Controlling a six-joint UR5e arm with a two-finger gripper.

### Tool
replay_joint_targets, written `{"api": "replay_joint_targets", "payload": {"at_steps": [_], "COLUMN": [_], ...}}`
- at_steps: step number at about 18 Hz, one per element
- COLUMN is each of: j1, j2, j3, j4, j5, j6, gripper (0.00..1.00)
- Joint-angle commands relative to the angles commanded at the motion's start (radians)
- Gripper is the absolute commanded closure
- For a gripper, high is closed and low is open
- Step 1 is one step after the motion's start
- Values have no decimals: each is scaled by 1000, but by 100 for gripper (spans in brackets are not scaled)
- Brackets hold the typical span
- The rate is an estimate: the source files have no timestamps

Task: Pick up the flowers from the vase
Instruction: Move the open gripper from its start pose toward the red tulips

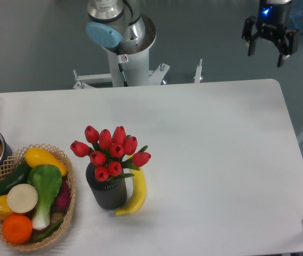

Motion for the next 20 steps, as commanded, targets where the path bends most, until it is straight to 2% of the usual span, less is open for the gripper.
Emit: {"api": "replay_joint_targets", "payload": {"at_steps": [4, 6, 8, 13, 15, 20], "j1": [3, -6, -52, -118, -136, -202], "j2": [-24, -29, -40, -43, -38, -71], "j3": [0, -2, -5, -50, -71, -58], "j4": [-1, -1, -1, 0, 0, 6], "j5": [-146, -156, -158, -224, -244, -290], "j6": [-88, -175, -261, -362, -382, -382], "gripper": [0, 0, 0, 0, 0, 0]}}
